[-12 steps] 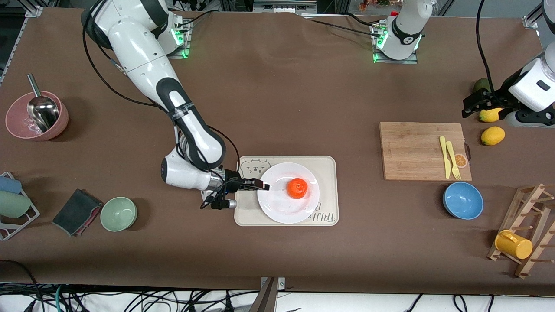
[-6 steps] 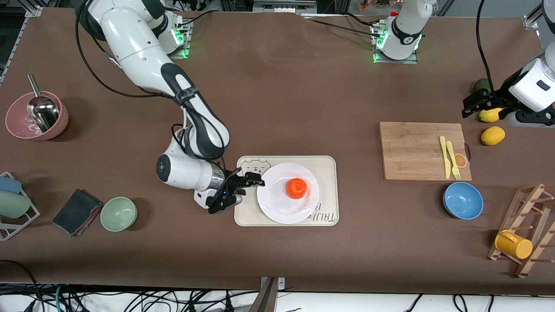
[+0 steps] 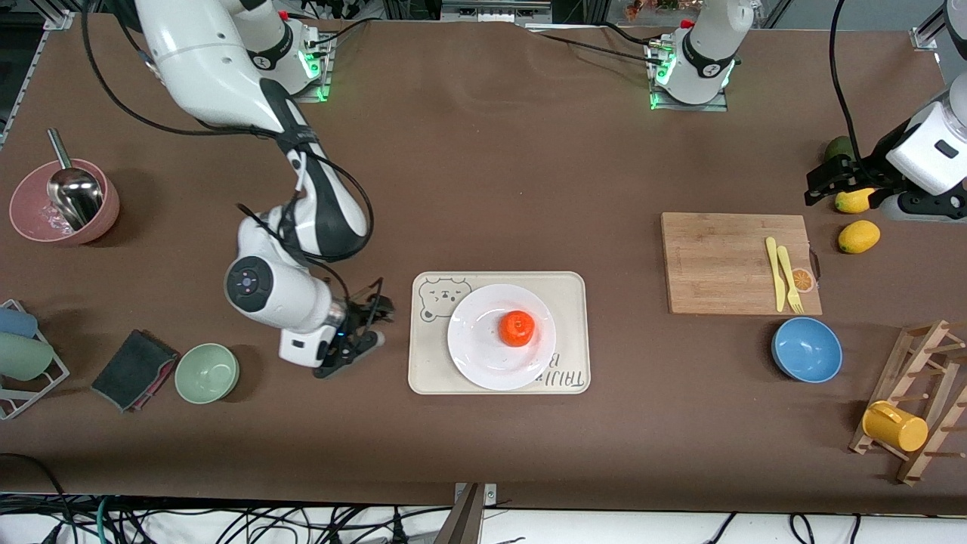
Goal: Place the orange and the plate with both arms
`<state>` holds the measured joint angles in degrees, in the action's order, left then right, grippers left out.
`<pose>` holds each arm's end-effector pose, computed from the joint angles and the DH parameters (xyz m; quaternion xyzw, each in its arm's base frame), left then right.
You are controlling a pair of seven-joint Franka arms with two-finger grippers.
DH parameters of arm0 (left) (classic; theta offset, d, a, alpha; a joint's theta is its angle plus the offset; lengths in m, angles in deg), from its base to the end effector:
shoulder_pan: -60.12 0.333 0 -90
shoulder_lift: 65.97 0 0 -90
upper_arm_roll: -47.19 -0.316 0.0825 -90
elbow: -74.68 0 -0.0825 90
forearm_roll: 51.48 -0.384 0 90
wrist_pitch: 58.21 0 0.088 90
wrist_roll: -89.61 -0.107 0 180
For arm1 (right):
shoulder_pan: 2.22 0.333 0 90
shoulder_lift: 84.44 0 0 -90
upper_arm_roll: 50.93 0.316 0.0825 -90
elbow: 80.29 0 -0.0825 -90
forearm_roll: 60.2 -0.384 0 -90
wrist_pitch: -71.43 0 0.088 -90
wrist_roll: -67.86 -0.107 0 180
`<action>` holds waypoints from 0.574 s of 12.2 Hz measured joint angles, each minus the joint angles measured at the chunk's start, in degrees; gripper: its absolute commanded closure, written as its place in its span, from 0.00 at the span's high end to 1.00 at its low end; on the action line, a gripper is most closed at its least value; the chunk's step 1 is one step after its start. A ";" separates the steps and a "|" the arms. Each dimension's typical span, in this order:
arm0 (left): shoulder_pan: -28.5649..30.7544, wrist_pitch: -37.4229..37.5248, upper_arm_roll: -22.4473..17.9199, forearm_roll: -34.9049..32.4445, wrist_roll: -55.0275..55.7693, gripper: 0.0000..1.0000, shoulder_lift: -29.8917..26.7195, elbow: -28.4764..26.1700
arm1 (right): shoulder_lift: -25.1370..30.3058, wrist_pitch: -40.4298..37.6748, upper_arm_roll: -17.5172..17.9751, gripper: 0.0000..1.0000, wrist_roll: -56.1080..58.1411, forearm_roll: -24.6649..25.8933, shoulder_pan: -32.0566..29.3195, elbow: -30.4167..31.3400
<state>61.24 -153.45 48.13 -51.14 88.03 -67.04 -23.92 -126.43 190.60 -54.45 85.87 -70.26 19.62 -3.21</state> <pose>0.5517 0.0011 0.5715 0.9997 -0.0119 -0.0199 0.0031 0.6936 0.2494 0.2924 -0.9589 -0.2781 -0.0016 0.0562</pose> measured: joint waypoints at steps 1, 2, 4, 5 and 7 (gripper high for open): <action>0.00 0.00 0.00 0.00 0.00 1.00 0.00 -0.02 | 2.00 -4.00 -1.95 1.00 0.00 2.40 0.01 -0.01; 0.00 -0.01 0.00 0.00 0.00 1.00 0.00 -0.03 | 4.45 -8.37 -4.35 1.00 0.00 4.30 0.00 -0.06; 0.00 -0.02 0.00 0.00 0.00 1.00 -0.02 -0.06 | 9.26 -16.98 -9.06 1.00 0.10 6.97 -0.02 -0.77; 0.00 -0.01 0.00 0.00 0.00 1.00 -0.02 -0.08 | 11.59 -21.22 -10.97 1.00 0.19 8.02 0.01 -1.44; 0.00 -0.01 0.00 0.00 0.00 1.00 -0.03 -0.09 | 16.17 -28.37 -12.57 1.00 -0.35 9.91 -0.22 -1.98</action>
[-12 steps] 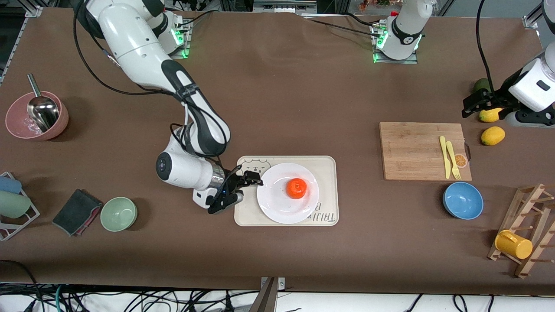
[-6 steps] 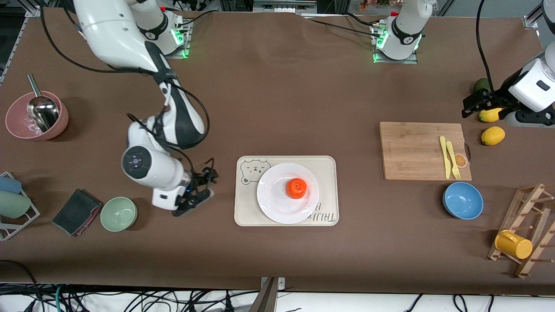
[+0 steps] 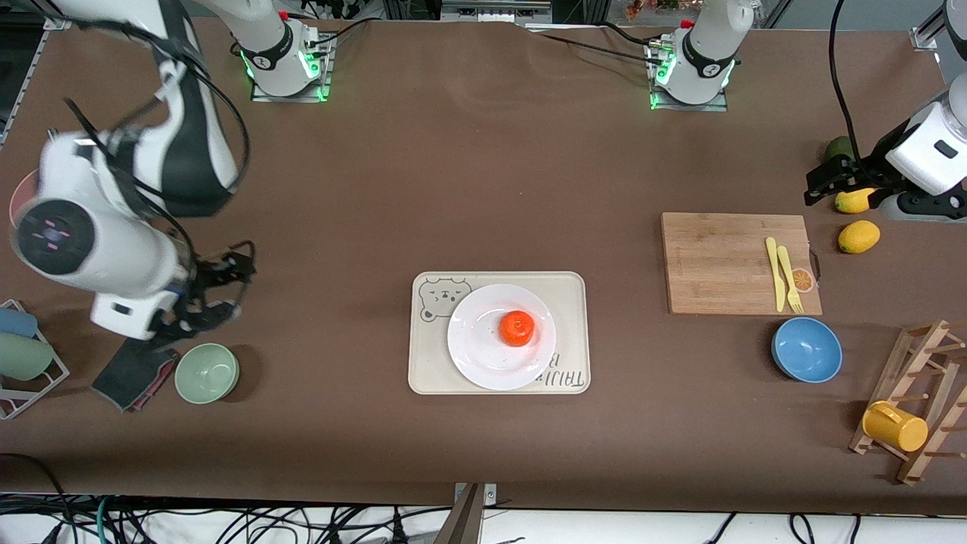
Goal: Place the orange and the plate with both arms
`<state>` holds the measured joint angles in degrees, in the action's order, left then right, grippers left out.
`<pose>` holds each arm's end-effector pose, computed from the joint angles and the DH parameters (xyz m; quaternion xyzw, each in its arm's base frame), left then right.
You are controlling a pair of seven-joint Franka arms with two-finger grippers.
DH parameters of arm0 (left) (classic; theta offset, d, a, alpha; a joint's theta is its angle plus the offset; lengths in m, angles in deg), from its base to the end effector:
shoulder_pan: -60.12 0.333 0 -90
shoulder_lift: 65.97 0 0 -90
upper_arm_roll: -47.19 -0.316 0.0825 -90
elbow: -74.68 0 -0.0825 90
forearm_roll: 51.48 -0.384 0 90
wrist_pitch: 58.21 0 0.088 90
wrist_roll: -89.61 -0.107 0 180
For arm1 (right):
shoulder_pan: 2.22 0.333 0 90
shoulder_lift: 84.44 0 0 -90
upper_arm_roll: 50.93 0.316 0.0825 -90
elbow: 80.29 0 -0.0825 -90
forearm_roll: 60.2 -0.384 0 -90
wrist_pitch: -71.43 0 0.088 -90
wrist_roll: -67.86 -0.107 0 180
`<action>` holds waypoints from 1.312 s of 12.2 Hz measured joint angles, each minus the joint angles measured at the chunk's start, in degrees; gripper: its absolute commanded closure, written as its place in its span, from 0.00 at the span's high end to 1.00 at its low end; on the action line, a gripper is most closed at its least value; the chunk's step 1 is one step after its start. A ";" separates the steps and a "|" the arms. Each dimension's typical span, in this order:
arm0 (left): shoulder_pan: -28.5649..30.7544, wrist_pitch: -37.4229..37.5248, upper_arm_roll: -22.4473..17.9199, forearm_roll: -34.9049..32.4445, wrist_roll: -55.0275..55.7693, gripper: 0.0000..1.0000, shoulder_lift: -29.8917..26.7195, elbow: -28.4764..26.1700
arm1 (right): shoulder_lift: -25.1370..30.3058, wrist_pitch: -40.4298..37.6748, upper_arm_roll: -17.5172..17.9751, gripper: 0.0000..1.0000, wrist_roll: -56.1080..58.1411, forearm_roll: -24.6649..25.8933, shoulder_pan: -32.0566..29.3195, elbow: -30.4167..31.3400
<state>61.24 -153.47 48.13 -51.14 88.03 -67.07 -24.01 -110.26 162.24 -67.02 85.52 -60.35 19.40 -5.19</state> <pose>0.5515 0.0011 0.5711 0.9997 -0.0119 -0.0203 0.0031 0.6629 0.1002 0.4783 0.9730 0.2082 -0.0854 0.0513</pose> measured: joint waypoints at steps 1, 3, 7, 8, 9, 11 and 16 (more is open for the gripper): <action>0.00 0.00 0.00 0.00 0.00 1.00 -0.01 0.00 | 2.16 -3.92 0.38 1.00 -2.60 0.34 -0.85 0.00; -0.01 0.00 0.00 0.00 0.00 1.00 -0.01 -0.01 | 5.23 -10.91 6.79 1.00 -14.18 0.52 -7.05 0.37; -0.02 0.00 0.00 0.00 0.00 1.00 -0.01 -0.02 | 11.30 -5.39 12.09 1.00 -22.67 0.86 -17.94 7.60; -0.01 0.00 0.00 0.00 0.00 1.00 -0.01 -0.02 | 12.91 -2.88 12.09 1.00 -20.35 0.85 -19.68 9.05; -0.01 0.00 0.00 0.00 0.00 1.00 -0.01 -0.02 | 14.78 -1.20 12.10 1.00 -18.76 0.80 -20.74 10.39; -0.02 0.00 0.00 0.00 0.00 1.00 -0.01 -0.02 | 18.48 2.54 12.17 1.00 -18.36 0.78 -21.15 13.80; -0.02 0.00 0.00 0.00 0.00 1.00 -0.01 -0.03 | 26.13 3.49 12.33 1.00 -18.36 -3.36 -21.97 22.40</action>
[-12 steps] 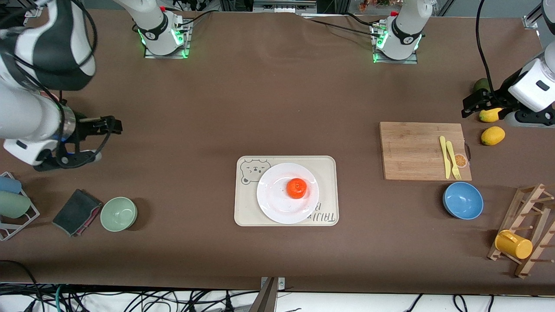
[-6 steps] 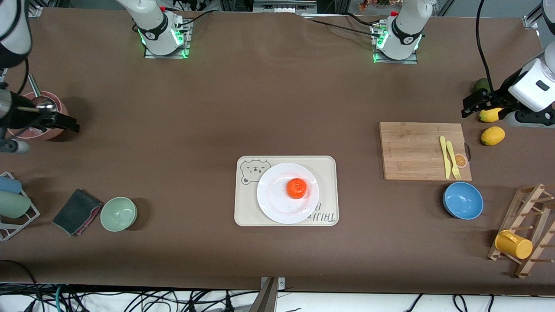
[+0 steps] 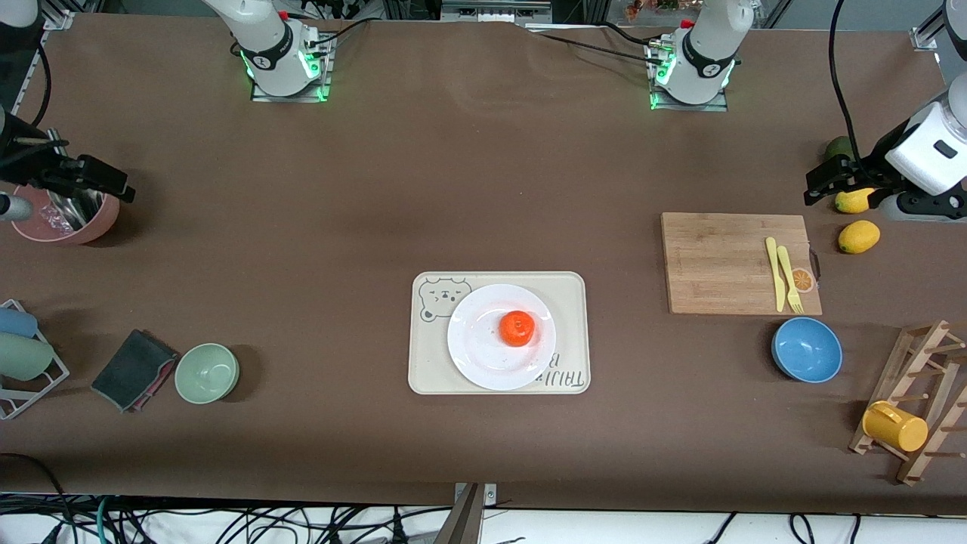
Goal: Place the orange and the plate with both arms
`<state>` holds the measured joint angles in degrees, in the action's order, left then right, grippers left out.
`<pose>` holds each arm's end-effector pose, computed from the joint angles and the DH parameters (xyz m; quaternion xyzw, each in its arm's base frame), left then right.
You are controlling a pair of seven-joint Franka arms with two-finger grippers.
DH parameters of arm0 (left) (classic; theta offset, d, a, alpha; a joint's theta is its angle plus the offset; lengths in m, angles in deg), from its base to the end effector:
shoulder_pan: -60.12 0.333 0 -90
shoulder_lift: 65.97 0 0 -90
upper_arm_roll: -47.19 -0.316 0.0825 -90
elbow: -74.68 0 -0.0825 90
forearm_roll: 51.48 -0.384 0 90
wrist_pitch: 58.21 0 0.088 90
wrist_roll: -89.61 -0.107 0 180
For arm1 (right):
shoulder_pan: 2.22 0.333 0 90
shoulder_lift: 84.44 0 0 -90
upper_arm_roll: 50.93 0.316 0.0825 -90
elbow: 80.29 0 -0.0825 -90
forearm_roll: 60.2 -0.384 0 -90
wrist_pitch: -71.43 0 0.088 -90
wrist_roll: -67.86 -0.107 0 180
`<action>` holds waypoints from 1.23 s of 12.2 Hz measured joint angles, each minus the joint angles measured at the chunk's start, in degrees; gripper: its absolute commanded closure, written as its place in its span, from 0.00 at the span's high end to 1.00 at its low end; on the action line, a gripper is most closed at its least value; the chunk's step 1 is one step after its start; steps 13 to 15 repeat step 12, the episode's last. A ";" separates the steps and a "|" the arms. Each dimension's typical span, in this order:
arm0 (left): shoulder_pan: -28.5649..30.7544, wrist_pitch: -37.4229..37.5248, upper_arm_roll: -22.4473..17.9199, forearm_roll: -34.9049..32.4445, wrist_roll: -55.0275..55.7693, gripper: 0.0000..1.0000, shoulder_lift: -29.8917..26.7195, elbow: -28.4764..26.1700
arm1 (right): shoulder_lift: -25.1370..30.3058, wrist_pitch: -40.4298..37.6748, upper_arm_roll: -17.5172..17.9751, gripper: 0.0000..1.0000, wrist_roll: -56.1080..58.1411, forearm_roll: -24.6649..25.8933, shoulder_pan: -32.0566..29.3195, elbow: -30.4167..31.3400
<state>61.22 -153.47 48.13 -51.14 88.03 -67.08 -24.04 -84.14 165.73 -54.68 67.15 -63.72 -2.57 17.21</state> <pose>0.5514 0.0009 0.5709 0.9997 -0.0121 -0.0205 0.0031 0.5537 -0.0336 0.5720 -0.9982 0.0450 0.0244 0.0315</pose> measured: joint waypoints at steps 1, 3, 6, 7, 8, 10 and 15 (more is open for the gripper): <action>0.00 0.00 0.00 0.00 0.00 1.00 0.00 0.00 | 0.24 0.02 -0.01 1.00 0.00 -0.19 -0.41 0.19; 0.00 0.00 0.00 0.00 0.00 1.00 0.00 0.00 | 0.23 0.06 -0.01 1.00 0.04 -0.18 -1.02 0.20; 0.00 0.00 0.00 0.00 0.00 1.00 0.00 0.00 | 0.22 -0.02 0.53 1.00 0.21 1.86 -1.07 0.19; 0.00 0.00 0.00 0.00 0.00 1.00 0.00 0.00 | 0.22 -0.05 0.92 1.00 0.22 2.29 -1.07 0.16; 0.00 0.00 0.00 0.00 0.00 1.00 0.00 0.00 | 0.22 -0.05 1.23 1.00 0.22 2.45 -1.07 0.07; 0.00 0.00 0.00 0.00 0.00 1.00 0.00 0.00 | 0.22 -0.05 1.45 1.00 0.22 2.45 -1.07 -0.12; 0.00 0.00 0.00 0.00 0.00 1.00 0.00 0.00 | 0.22 -0.10 1.45 1.00 0.43 2.45 -1.09 -0.12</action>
